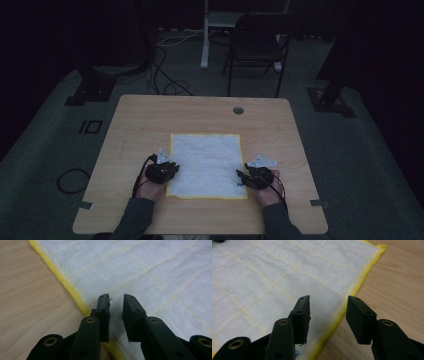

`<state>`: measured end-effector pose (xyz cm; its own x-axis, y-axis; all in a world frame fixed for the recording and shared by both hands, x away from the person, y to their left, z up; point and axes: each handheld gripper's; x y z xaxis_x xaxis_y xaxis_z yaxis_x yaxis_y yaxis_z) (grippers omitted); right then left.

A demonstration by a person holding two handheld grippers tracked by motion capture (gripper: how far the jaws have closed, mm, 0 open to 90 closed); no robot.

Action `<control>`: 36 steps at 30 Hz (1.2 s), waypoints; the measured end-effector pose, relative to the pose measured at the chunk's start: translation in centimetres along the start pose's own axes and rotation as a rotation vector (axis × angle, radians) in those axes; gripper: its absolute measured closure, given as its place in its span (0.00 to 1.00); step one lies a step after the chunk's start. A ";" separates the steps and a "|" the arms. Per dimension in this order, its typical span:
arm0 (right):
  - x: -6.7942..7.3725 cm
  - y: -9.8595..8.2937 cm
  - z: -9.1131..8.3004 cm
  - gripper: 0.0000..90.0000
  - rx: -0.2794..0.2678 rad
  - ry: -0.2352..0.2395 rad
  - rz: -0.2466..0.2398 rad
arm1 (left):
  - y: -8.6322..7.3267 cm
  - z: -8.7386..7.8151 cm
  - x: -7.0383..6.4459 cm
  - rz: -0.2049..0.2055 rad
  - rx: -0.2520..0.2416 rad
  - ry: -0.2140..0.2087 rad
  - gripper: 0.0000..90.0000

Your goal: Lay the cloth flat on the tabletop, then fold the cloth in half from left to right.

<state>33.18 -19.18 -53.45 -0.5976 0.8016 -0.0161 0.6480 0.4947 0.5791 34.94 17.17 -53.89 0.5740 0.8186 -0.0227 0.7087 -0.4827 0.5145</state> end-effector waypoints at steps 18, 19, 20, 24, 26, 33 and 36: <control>-0.5 -0.1 0.2 0.60 -0.001 -0.006 0.015 | -0.4 -1.0 1.9 -0.130 -0.061 -0.055 0.73; -0.5 -0.1 0.2 0.60 -0.001 -0.006 0.015 | -0.4 -1.1 2.0 -0.137 -0.065 -0.062 0.73; -0.5 -0.1 0.2 0.60 0.001 -0.004 0.016 | -0.5 -1.2 2.0 -0.147 -0.069 -0.067 0.72; -0.5 -0.1 0.2 0.60 0.001 -0.004 0.015 | -0.4 -1.3 1.8 -0.154 -0.074 -0.065 0.68; -0.5 -0.1 0.2 0.60 -0.003 -0.003 0.019 | -0.4 -1.3 1.8 -0.160 -0.075 -0.062 0.68; -0.7 -0.2 0.2 0.59 0.000 -0.002 0.027 | -0.1 -0.6 2.4 -0.197 -0.056 -0.023 0.65; -0.6 -0.2 0.2 0.59 0.001 -0.001 0.027 | 0.0 -0.2 2.6 -0.213 -0.041 -0.009 0.64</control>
<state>33.53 -19.67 -53.73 -0.5794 0.8151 -0.0014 0.6645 0.4733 0.5783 36.34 19.34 -53.81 0.4164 0.8979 -0.1425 0.7972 -0.2853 0.5320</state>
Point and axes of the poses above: each handheld gripper's, and its own axes: z roughly forward along the jaws, y roughly out of its top, x roughly to its left, and after that the axes turned 15 degrees about x, right-handed
